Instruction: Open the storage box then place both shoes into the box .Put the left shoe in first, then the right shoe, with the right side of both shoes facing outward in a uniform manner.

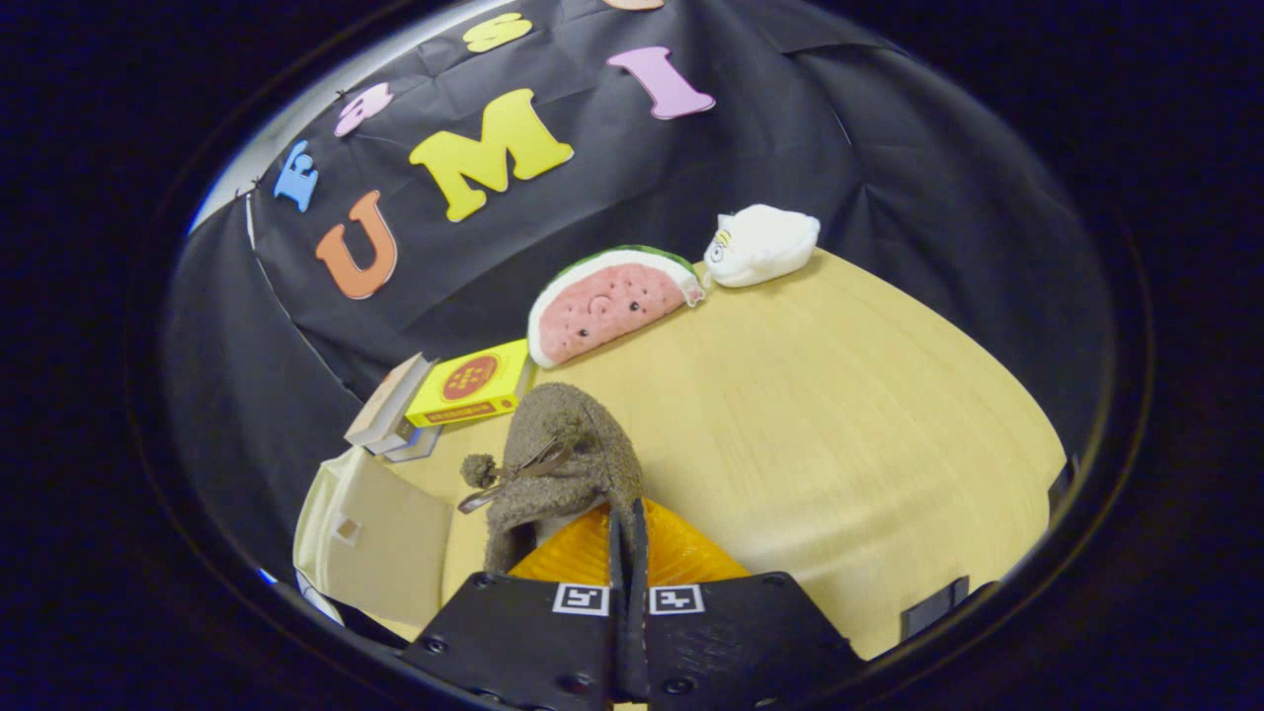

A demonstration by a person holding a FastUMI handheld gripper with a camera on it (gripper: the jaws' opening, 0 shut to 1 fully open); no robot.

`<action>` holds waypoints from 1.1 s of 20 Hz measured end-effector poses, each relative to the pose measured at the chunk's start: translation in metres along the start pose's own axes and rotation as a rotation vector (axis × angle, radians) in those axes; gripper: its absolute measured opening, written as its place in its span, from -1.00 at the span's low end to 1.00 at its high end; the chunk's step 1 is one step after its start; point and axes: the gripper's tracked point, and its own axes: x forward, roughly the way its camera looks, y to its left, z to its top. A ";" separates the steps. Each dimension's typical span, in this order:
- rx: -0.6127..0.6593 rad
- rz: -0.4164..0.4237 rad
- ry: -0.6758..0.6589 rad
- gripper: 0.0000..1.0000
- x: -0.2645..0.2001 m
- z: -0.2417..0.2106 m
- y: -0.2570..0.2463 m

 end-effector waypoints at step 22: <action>-0.033 0.083 -0.116 -1.00 0.006 -0.083 0.320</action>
